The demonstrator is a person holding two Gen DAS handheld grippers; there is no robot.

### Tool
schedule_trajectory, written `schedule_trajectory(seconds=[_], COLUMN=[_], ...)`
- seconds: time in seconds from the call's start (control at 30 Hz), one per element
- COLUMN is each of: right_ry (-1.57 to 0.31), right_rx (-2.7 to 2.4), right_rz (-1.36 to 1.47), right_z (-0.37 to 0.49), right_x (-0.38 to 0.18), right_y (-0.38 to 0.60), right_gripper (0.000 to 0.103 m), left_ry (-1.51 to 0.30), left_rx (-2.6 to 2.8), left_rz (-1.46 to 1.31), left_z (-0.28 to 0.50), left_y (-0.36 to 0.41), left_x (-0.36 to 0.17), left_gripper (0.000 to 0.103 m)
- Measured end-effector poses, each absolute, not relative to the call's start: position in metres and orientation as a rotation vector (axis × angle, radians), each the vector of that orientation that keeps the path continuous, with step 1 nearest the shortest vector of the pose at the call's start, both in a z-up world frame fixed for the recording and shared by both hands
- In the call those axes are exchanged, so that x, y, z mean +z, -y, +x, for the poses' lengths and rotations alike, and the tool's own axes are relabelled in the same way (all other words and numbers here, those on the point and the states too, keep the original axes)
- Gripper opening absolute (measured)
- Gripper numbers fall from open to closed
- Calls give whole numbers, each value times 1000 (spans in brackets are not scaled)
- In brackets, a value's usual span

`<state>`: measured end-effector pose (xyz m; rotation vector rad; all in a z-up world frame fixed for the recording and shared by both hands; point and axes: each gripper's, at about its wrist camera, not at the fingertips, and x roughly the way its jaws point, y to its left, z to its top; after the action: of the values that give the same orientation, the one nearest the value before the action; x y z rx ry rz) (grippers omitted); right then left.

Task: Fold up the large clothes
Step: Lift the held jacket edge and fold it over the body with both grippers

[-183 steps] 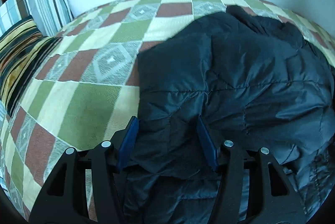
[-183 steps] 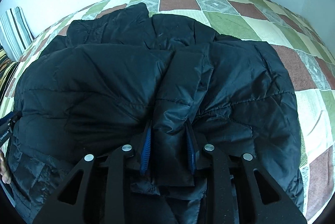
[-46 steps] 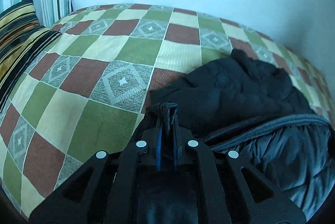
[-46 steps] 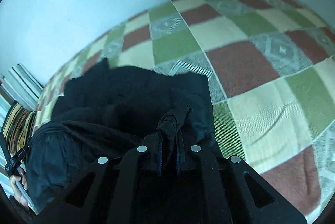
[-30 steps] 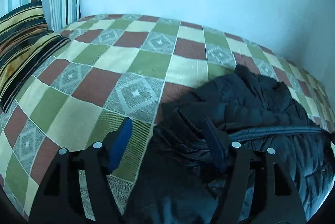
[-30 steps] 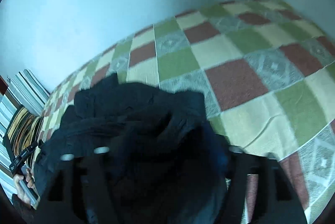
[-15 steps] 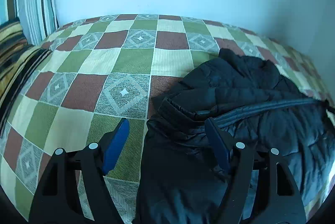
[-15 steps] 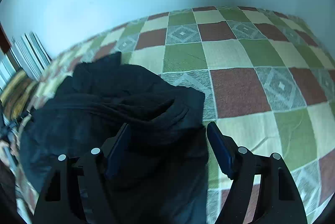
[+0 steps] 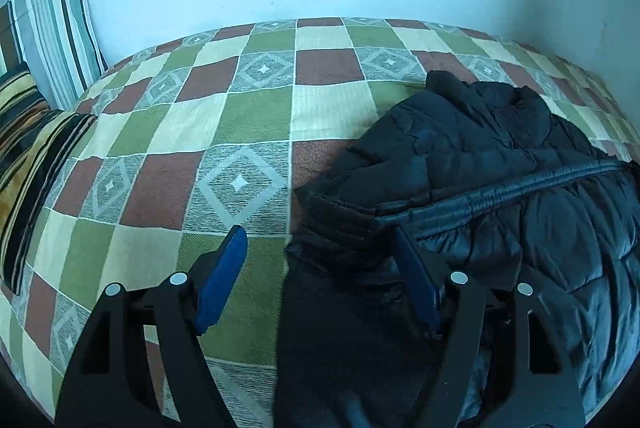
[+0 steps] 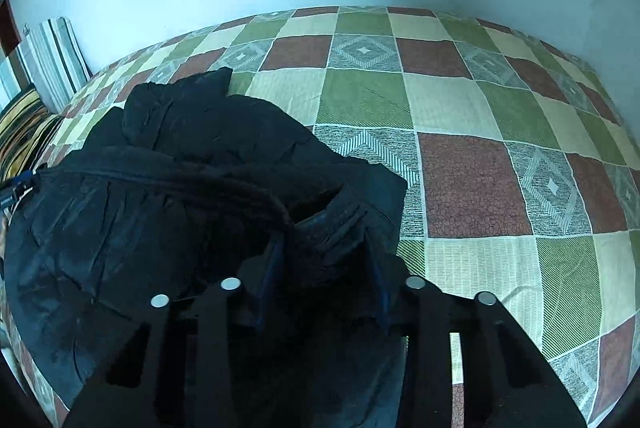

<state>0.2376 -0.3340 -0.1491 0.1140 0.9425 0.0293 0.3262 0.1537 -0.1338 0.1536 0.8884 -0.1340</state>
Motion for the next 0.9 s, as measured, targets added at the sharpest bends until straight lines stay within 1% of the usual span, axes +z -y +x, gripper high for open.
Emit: schedule_trajectory(seconds=[0.23, 0.3, 0.33, 0.37, 0.4, 0.43, 0.47, 0.57, 0.6, 0.7, 0.9], right_ry=[-933, -931, -928, -924, -919, -913, -908, -887, -880, -853, -796], right_rx=[28, 26, 24, 22, 20, 17, 13, 0, -4, -11, -13], right_rz=[96, 92, 90, 87, 85, 81, 75, 45, 40, 40, 49], right_z=[236, 236, 236, 236, 235, 234, 233, 229, 228, 224, 220], right_x=[-153, -154, -154, -154, -154, -154, -153, -150, -149, -143, -121], right_y=[330, 328, 328, 327, 326, 324, 323, 317, 316, 315, 317], right_gripper=[28, 26, 25, 24, 22, 21, 19, 16, 15, 14, 13], left_ry=[-1001, -1026, -1029, -1031, -1042, -1038, -1031, -1011, -1003, -965, -851], left_rx=[-192, -208, -220, -242, -279, -271, -266, -238, -223, -185, -127], left_rz=[254, 255, 237, 215, 178, 181, 211, 259, 258, 273, 294], left_z=[337, 339, 340, 339, 339, 338, 336, 332, 331, 327, 321], left_y=[-152, -152, -153, -154, -154, -153, -148, -140, -139, -137, -132], left_x=[-160, -170, -172, -173, -174, -175, -175, -173, -170, -163, -130], left_gripper=[77, 76, 72, 55, 45, 41, 32, 14, 11, 7, 6])
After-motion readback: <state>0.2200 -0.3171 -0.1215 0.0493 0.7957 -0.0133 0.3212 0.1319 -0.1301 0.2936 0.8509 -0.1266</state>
